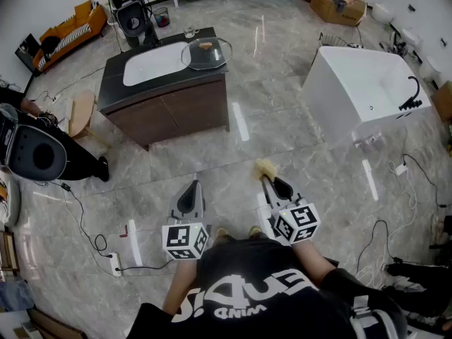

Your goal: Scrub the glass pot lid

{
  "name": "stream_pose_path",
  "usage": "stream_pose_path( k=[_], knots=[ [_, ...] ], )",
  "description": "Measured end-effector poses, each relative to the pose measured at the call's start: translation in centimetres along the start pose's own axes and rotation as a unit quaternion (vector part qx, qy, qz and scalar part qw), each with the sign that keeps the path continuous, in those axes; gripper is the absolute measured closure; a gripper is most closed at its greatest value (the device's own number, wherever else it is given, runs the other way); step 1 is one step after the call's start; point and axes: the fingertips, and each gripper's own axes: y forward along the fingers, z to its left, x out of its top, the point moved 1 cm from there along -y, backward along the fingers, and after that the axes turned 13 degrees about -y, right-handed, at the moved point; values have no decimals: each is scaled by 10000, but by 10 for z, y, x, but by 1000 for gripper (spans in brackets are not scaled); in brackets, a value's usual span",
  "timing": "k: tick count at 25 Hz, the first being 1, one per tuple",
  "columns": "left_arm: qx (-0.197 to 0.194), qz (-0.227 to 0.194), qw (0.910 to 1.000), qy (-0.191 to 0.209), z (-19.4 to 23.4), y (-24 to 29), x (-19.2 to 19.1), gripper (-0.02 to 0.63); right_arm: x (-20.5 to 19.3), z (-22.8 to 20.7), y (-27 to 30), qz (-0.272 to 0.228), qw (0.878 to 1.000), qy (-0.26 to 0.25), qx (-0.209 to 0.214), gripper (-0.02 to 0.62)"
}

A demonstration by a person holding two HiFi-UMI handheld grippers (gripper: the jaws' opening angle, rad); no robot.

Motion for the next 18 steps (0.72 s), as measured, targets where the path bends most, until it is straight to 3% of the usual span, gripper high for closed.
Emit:
stream_pose_path(
  k=[18],
  knots=[
    [-165,63,9998,43,54,-9,12,592,1,42,31,-103,9995,258,-125,549]
  ],
)
